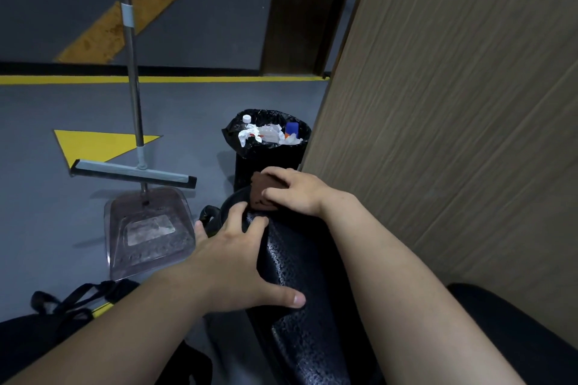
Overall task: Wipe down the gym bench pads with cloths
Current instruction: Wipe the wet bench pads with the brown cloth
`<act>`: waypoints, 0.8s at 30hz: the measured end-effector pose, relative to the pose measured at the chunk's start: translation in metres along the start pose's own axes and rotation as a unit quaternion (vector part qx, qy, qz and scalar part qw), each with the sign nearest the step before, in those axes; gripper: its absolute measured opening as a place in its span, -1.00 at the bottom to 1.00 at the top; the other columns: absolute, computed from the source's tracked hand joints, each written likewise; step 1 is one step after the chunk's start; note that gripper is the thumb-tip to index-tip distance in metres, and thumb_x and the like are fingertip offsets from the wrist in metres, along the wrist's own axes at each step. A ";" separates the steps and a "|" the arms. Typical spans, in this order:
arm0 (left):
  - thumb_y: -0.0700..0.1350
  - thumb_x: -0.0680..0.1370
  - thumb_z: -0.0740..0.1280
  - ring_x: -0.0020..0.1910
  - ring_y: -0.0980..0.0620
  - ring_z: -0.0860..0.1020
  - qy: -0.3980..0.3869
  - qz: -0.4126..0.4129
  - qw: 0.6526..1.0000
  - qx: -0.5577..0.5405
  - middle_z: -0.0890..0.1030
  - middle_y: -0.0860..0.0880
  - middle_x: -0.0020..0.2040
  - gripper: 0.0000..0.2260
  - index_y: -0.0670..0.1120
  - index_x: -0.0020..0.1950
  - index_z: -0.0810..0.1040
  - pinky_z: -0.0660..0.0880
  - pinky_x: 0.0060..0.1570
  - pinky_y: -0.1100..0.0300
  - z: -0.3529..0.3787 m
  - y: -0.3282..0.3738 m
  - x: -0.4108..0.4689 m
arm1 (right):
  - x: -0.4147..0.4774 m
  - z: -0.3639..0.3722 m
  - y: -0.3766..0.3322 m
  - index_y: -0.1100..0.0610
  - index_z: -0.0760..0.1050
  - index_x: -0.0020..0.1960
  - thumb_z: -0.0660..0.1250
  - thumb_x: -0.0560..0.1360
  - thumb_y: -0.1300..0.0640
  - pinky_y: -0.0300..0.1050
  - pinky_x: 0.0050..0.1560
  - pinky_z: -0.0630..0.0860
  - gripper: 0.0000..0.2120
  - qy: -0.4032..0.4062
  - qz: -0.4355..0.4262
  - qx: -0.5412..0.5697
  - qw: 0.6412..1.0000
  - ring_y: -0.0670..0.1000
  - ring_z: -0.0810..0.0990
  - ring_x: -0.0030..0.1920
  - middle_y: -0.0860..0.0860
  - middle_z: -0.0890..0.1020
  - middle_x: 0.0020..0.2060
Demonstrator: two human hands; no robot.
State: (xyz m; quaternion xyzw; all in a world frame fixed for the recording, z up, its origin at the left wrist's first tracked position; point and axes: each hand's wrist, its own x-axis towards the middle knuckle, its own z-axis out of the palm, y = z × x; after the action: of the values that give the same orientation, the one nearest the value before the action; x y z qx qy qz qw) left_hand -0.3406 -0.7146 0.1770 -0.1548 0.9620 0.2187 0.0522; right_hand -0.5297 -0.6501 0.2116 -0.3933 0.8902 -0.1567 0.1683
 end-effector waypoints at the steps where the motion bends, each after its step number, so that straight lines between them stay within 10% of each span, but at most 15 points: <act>1: 0.67 0.06 0.23 0.58 -0.09 0.06 -0.004 -0.001 1.000 0.000 -0.22 0.02 0.57 0.21 0.12 0.55 -0.05 -0.21 0.46 -0.36 0.000 0.000 0.000 | -0.001 -0.002 0.004 -0.35 0.36 0.33 0.28 0.40 -0.23 -0.06 0.31 0.40 -0.51 0.001 0.007 0.015 1.000 0.01 0.50 0.22 -0.09 0.54 0.21; 24: 0.68 0.00 0.25 0.55 -0.15 0.16 -0.023 -0.011 1.000 0.002 -0.12 0.04 0.58 0.25 0.09 0.55 0.04 -0.08 0.46 -0.37 -0.007 0.005 0.001 | -0.151 -0.022 0.108 -0.11 0.03 0.59 0.09 0.61 -0.23 -0.17 0.41 0.14 -0.39 0.039 0.170 -0.054 0.983 0.10 0.26 0.50 0.08 0.28 0.53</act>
State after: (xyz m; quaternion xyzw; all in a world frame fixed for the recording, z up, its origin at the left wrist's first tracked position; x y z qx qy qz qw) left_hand -0.3429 -0.7137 0.1847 -0.1603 0.9592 0.2196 0.0773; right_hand -0.5135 -0.4639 0.2130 -0.2386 0.9571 -0.0921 0.1364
